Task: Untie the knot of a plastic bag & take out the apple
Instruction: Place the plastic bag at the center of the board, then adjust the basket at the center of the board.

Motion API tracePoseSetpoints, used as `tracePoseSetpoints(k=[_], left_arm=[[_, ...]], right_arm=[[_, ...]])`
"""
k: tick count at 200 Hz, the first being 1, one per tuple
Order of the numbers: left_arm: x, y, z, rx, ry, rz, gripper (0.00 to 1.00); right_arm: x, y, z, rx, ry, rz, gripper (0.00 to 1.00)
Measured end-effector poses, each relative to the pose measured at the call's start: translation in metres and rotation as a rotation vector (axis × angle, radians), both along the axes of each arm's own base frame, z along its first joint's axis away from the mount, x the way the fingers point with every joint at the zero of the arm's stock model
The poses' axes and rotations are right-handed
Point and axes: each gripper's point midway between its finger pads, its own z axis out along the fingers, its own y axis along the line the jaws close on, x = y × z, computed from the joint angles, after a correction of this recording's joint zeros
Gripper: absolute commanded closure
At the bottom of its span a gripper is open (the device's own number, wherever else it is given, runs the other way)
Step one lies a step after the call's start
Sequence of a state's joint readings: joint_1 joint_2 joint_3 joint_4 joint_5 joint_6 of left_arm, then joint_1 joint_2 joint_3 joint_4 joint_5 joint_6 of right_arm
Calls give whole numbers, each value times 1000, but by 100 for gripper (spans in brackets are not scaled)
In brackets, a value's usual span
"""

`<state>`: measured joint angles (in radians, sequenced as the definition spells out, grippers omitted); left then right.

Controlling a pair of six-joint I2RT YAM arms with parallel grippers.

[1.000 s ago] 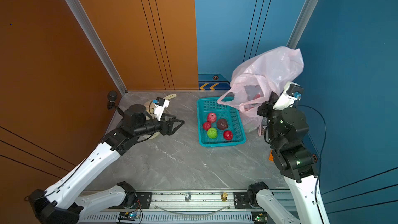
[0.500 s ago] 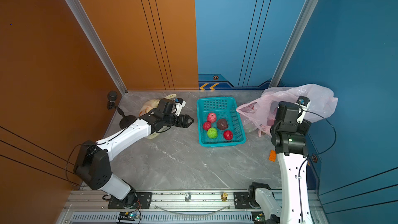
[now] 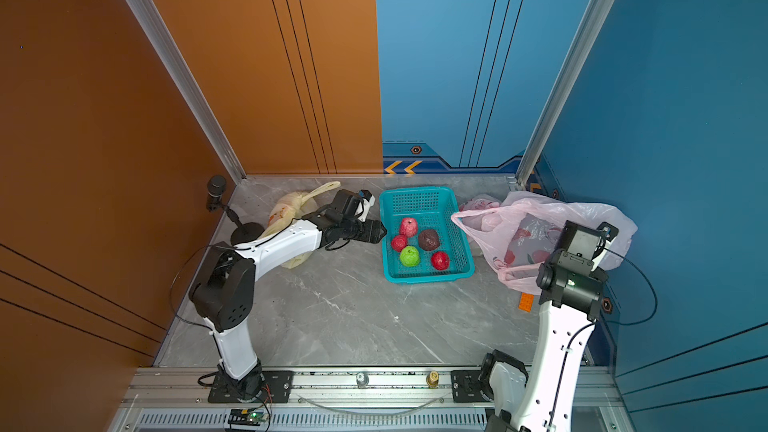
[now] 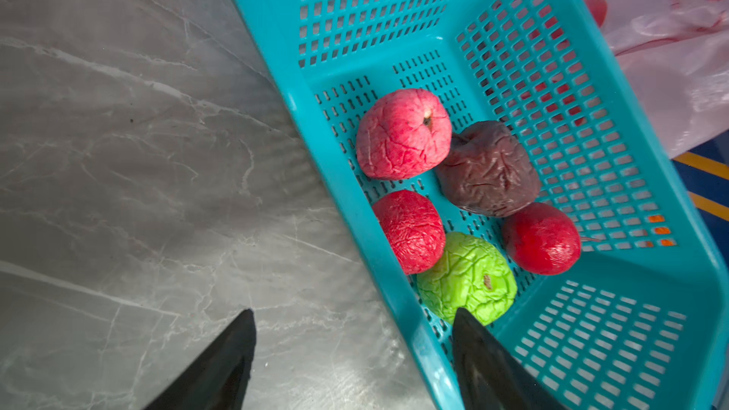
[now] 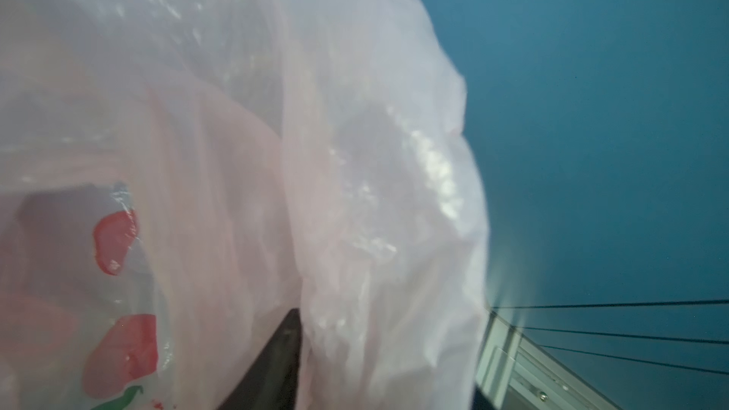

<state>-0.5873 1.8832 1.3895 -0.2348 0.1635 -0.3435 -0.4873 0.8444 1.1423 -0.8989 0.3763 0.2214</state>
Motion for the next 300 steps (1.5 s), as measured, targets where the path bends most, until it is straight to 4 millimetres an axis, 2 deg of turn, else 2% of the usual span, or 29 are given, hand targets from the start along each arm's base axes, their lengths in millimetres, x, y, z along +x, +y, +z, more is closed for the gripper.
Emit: tracePoseSetpoints(k=[24, 40, 58, 78, 106, 119, 138, 159, 172, 185, 205, 231, 270, 300], left_arm=[[1, -8, -12, 24, 8, -8, 27], [0, -13, -13, 31, 3, -19, 36], [0, -16, -13, 28, 0, -21, 53], [0, -17, -13, 28, -4, -27, 65], [3, -14, -12, 22, -3, -11, 74], [5, -11, -13, 25, -3, -4, 74], [2, -5, -20, 40, 11, 4, 74], [-6, 5, -29, 65, 30, 15, 74], [-13, 11, -30, 76, 38, 24, 76], [-18, 17, -28, 78, 39, 38, 84], [-24, 24, -26, 69, 40, 68, 100], [-29, 32, -28, 47, 23, 128, 100], [-34, 57, -25, 62, -33, 248, 100], [-32, 82, -10, 75, -81, 330, 100]], right_arm=[[-11, 14, 31, -23, -161, 23, 29], [-16, 27, 62, -42, -291, 66, 30], [-15, 47, 104, -55, -446, 161, 32], [0, 78, 142, -12, -605, 339, 35], [41, 128, 163, 185, -754, 649, 36], [64, 153, 155, 307, -759, 789, 36], [93, 203, 128, 471, -658, 979, 34], [118, 254, 91, 540, -485, 1109, 33], [132, 273, 68, 538, -383, 1134, 33], [147, 282, 46, 524, -299, 1129, 33], [164, 290, 16, 508, -197, 1117, 33], [178, 304, -11, 477, -98, 1127, 33], [195, 315, -23, 435, -42, 1147, 32], [200, 310, -30, 384, -8, 1126, 31]])
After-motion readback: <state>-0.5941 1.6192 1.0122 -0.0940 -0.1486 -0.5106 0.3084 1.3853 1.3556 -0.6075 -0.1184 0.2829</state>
